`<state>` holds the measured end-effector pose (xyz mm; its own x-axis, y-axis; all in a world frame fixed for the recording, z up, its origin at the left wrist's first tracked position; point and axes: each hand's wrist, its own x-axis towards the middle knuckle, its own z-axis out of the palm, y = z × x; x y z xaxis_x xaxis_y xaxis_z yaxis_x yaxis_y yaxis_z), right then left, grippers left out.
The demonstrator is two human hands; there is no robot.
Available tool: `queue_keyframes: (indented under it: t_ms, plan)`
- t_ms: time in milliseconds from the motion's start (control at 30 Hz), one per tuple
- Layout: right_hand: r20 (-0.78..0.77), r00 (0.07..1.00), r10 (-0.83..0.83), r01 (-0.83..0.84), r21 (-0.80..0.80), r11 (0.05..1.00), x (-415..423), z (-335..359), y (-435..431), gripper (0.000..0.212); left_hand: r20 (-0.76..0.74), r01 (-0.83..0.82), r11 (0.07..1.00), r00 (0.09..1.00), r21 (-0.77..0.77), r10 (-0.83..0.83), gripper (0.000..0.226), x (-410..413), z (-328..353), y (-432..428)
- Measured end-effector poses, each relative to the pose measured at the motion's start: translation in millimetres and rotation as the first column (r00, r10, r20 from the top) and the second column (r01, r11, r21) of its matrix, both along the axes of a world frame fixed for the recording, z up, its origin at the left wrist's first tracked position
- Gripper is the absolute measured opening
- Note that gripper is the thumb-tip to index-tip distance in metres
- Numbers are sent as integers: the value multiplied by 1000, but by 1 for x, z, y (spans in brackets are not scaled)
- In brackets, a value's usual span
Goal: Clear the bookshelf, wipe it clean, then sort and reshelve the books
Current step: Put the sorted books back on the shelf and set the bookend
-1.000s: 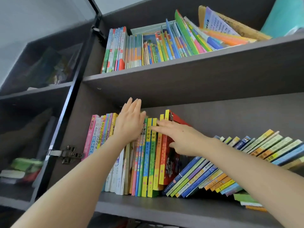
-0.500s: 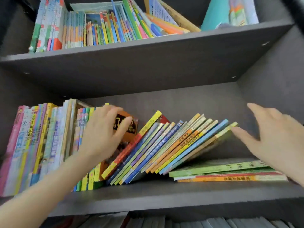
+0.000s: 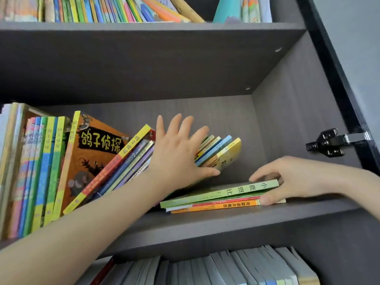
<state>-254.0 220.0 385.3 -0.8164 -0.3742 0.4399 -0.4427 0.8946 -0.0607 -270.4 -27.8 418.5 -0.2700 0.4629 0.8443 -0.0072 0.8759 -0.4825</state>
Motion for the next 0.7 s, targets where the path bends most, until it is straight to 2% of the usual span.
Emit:
queue_keyframes:
  t_ms: [100,167,200,233,300,367,400,467,533,600,633,700]
  plan:
    - [-105,993,-50,67,164,984,4,0,-2,55,20,-62,998,998,-22,62,72,-9,6,9]
    - [-290,951,-107,225,412,883,0,-5,-2,46,-15,-42,999,999,-22,42,57,-12,9,14]
    - [-385,919,-83,285,506,814,-7,-7,-1,39,-27,-50,999,998,-21,50,52,-13,10,15]
    - [-453,890,-51,325,553,767,-15,-10,1,31,-39,-68,998,997,-16,67,49,-13,12,17]
    - [-496,867,-57,372,565,737,-28,-10,4,26,-64,-114,993,991,11,114,47,-13,16,19]
    - [-427,899,-93,345,562,752,-38,-5,7,32,-73,-146,988,986,56,149,46,-15,21,17]
    - [-362,922,-137,320,515,795,-40,0,7,35,-69,-170,981,982,89,176,46,-15,24,14]
    - [-129,958,-255,283,295,913,-42,10,8,37,-63,-221,963,971,154,233,49,-15,32,9]
    - [160,938,-307,307,25,951,-45,14,8,33,-48,-296,926,948,232,315,56,-15,42,1]
    - [338,881,-331,418,-228,879,-50,17,4,35,-19,-370,881,920,294,392,65,-14,54,-12]
    - [396,848,-351,476,-282,833,-52,19,1,39,2,-413,852,900,321,436,70,-14,59,-20]
    - [490,775,-399,568,-264,779,-56,21,-6,46,41,-498,788,853,362,521,77,-13,68,-43]
